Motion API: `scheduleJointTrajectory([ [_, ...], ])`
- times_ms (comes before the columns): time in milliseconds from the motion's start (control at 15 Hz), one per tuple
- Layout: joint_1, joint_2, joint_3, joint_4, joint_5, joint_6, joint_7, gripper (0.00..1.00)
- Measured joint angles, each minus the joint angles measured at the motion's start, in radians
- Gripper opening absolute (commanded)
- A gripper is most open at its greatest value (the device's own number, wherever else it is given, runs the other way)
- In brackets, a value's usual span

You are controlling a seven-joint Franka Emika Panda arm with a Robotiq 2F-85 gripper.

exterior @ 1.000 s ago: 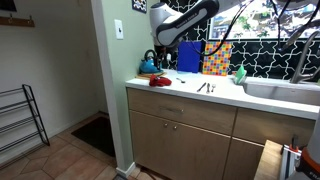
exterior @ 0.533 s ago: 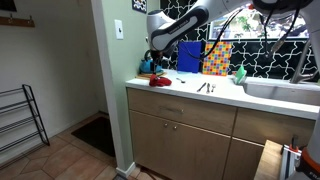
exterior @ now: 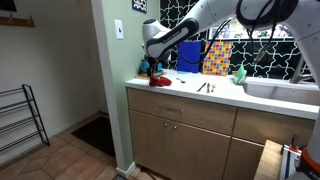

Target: Take the spoon off of the hand towel

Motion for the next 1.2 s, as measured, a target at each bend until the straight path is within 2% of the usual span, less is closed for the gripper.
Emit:
scheduleJointTrajectory([
  [133,0.005,0.029,-0.006,0.032,0.000,0.000,0.000,0.68],
  [267,0.009,0.052,-0.013,0.059,0.000,0.000,0.000,0.70],
  [333,0.011,0.062,-0.016,0.071,0.000,0.000,0.000,0.63],
  [400,0.013,0.071,-0.019,0.081,0.000,0.000,0.000,0.64],
  [467,0.015,0.079,-0.022,0.092,0.000,-0.001,0.000,0.57],
  [533,0.017,0.087,-0.026,0.101,0.000,-0.001,0.000,0.58],
  [667,0.019,0.100,-0.032,0.116,0.000,-0.001,0.000,0.48],
  [733,0.020,0.106,-0.035,0.123,0.000,-0.002,0.000,0.49],
  [800,0.021,0.112,-0.039,0.129,0.000,-0.003,0.000,0.42],
  [867,0.022,0.116,-0.042,0.132,0.000,-0.004,0.000,0.47],
  [1200,0.032,0.132,-0.054,0.154,0.000,-0.053,0.000,0.40],
])
